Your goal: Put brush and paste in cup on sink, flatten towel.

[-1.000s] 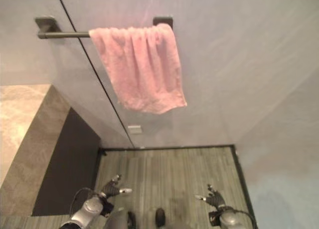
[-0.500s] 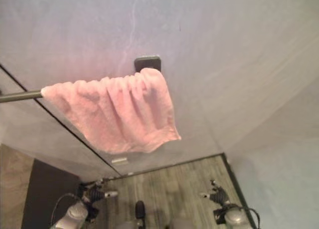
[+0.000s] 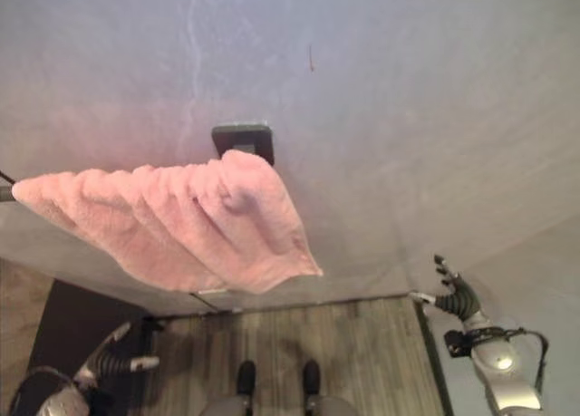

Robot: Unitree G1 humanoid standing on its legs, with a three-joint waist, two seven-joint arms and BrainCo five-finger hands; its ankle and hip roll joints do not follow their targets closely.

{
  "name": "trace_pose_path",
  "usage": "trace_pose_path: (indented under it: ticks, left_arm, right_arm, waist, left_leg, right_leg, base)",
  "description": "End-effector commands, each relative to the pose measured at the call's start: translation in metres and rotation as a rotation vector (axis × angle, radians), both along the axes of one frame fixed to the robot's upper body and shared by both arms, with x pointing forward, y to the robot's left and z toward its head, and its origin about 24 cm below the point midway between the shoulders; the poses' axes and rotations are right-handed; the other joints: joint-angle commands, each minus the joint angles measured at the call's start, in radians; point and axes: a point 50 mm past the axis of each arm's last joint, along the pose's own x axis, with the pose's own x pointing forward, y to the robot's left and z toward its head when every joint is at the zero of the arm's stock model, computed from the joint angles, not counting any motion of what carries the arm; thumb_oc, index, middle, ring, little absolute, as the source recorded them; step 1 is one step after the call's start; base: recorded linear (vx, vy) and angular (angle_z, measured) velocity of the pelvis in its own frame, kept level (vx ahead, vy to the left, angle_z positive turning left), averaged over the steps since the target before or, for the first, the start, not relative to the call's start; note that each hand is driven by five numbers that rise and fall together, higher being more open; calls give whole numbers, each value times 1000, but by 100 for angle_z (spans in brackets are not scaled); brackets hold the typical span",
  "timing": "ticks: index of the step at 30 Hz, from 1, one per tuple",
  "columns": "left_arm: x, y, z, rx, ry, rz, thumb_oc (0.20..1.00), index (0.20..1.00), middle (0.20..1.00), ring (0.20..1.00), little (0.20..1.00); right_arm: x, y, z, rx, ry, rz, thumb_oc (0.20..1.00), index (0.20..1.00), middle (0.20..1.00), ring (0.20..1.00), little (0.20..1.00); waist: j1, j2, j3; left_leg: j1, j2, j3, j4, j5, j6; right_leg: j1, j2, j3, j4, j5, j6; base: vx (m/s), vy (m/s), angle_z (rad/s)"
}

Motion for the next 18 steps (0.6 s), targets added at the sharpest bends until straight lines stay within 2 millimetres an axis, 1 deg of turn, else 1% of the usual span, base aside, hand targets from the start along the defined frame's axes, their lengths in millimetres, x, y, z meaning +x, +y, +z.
trace_pose_path:
  ticks: [1,2,3,5,6,7,8,10,11,12,13,14,15,17,18]
  left_arm:
    - [33,10,60,77,-193,-151,1000,1000,1000,1000,1000]
    - [32,10,60,77,-193,-150,1000,1000,1000,1000,1000]
    - [34,14,73,92,-200,-197,1000,1000,1000,1000,1000]
    - [35,17,87,99,-211,-228,1000,1000,1000,1000,1000]
    - [35,18,93,94,-215,-244,1000,1000,1000,1000,1000]
    - [35,18,94,94,-214,-243,1000,1000,1000,1000,1000]
    - [36,20,103,102,-219,-262,1000,1000,1000,1000,1000]
    - [41,15,116,100,-241,-308,1000,1000,1000,1000,1000]
    - [47,10,121,93,-267,-329,1000,1000,1000,1000,1000]
    - [48,10,121,93,-267,-328,1000,1000,1000,1000,1000]
    - [57,0,133,63,-314,-369,1000,1000,1000,1000,1000]
    - [61,-6,137,62,-325,-403,1000,1000,1000,1000,1000]
    - [66,-17,146,49,-348,-460,1000,1000,1000,1000,1000]
    - [71,-33,153,15,-365,-532,1000,1000,1000,1000,1000]
    - [73,-42,158,0,-380,-576,1000,1000,1000,1000,1000]
  right_arm:
    - [2,-13,34,78,-150,7,1000,1000,1000,1000,1000]
    - [2,-13,34,78,-150,8,1000,1000,1000,1000,1000]
    - [2,-14,38,94,-136,48,1000,1000,1000,1000,1000]
    - [6,-11,43,97,-124,96,1000,1000,1000,1000,1000]
    - [7,-8,45,97,-115,128,1000,1000,1000,1000,1000]
    - [7,-8,45,97,-115,129,1000,1000,1000,1000,1000]
    - [9,-4,47,81,-89,173,1000,1000,1000,1000,1000]
    - [12,2,48,83,-66,220,1000,1000,1000,1000,1000]
    - [20,8,47,76,-58,247,1000,1000,1000,1000,1000]
    - [20,8,47,76,-58,247,1000,1000,1000,1000,1000]
    - [29,17,52,65,-66,285,1000,1000,1000,1000,1000]
    - [33,20,54,75,-71,297,1000,1000,1000,1000,1000]
    - [38,25,57,85,-82,320,1000,1000,1000,1000,1000]
    - [46,28,58,74,-84,324,1000,1000,1000,1000,1000]
    - [51,33,60,68,-91,341,1000,1000,1000,1000,1000]
  waist:
    - [-36,-9,-32]
    - [-37,-9,-31]
    - [-46,8,-48]
    - [-40,17,-64]
    - [-37,19,-71]
    - [-37,18,-71]
    - [-30,18,-80]
    - [-21,16,-85]
    - [-14,13,-87]
    - [-15,12,-86]
    - [-9,10,-85]
    - [-8,8,-84]
    - [-7,8,-84]
    - [-5,5,-82]
    - [-4,3,-80]
  left_leg:
    - [8,67,170,0,59,-39]
    - [9,66,169,-1,59,-39]
    - [32,58,179,-18,50,-40]
    - [48,46,181,-25,40,-38]
    - [57,41,183,-31,35,-37]
    - [58,41,184,-31,35,-36]
    - [64,28,188,-31,22,-34]
    - [69,19,191,-31,15,-32]
    - [69,11,190,-31,11,-29]
    - [69,11,191,-31,11,-29]
    - [62,4,189,-31,8,-26]
    - [57,1,187,-31,8,-26]
    - [51,-2,186,-31,8,-25]
    - [39,-6,184,-31,8,-24]
    - [35,-7,183,-31,9,-24]
  right_leg:
    - [-16,-77,-19,123,-78,112]
    - [-14,-77,-20,122,-77,112]
    - [7,-95,-20,109,-65,123]
    - [25,-116,-17,96,-57,132]
    - [33,-125,-17,89,-53,136]
    - [35,-125,-17,88,-52,136]
    - [44,-141,-16,73,-43,145]
    - [55,-156,-20,60,-33,152]
    - [59,-164,-20,51,-25,157]
    - [59,-165,-20,51,-25,157]
    - [58,-171,-22,46,-16,161]
    - [56,-173,-24,43,-14,163]
    - [53,-176,-24,40,-10,165]
    - [45,-180,-24,34,-2,169]
    - [41,-181,-23,34,2,170]
  base:
    - [-37,125,115]
    - [37,193,126]
    - [68,170,45]
    - [82,204,-5]
    - [50,118,-8]
    - [41,138,2]
    - [26,126,1]
    - [36,141,4]
    - [26,89,0]
    - [5,90,0]
    - [-12,55,-2]
    - [-21,72,0]
    - [-25,49,0]
    - [-34,32,2]
    - [-51,38,-1]
